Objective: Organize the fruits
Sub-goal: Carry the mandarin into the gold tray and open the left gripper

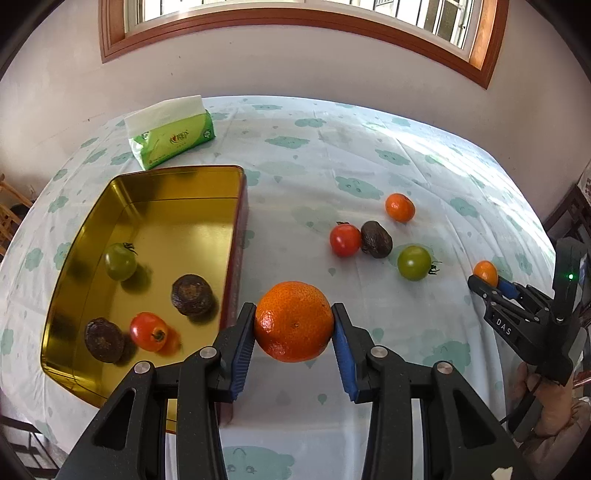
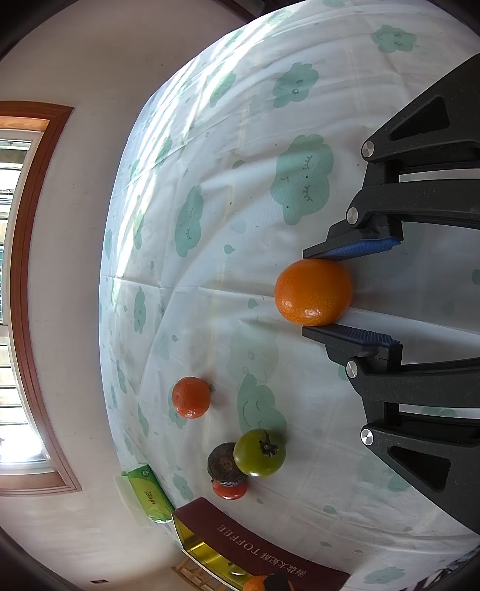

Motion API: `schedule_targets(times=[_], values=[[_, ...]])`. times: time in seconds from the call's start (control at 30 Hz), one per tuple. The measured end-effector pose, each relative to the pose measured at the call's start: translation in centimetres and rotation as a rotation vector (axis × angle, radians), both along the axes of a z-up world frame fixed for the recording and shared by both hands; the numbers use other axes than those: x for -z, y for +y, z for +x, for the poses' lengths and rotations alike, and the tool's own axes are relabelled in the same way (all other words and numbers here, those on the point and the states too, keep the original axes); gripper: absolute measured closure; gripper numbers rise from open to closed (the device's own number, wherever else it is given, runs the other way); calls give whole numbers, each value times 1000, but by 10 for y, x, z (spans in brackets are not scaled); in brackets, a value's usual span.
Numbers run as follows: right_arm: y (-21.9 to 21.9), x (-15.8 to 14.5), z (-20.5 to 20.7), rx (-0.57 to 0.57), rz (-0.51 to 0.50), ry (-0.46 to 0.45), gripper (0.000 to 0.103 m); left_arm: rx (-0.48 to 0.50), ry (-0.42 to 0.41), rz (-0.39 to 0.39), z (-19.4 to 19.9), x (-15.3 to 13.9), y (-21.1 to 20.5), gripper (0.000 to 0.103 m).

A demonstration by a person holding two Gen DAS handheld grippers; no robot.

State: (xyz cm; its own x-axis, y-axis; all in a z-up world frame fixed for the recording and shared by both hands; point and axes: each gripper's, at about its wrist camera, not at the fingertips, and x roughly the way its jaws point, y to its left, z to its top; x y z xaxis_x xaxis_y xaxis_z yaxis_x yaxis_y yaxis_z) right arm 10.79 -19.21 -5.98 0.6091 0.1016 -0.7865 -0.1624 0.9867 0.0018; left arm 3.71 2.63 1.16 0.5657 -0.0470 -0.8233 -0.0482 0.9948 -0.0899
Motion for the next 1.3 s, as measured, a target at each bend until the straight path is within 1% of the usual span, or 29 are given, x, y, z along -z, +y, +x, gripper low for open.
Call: schedule_targets(times=[0.13, 0.4, 0.5, 0.67, 0.8, 1.3], values=[[1, -1, 0, 0, 0, 0, 68, -48, -15, 2, -2, -10, 24, 67], [0, 0, 0, 0, -1, 0, 68, -156, -23, 35, -1, -19, 85, 67], [1, 0, 0, 0, -1, 0, 68, -184, -10, 55, 2, -17, 106, 67], [1, 0, 0, 0, -1, 0, 68, -223, 34, 45, 11, -3, 134, 67], [1, 0, 0, 0, -1, 0, 68, -221, 54, 72, 17, 8, 143, 67], [1, 0, 0, 0, -2, 0, 68, -212, 101, 62, 28, 38, 154, 67]])
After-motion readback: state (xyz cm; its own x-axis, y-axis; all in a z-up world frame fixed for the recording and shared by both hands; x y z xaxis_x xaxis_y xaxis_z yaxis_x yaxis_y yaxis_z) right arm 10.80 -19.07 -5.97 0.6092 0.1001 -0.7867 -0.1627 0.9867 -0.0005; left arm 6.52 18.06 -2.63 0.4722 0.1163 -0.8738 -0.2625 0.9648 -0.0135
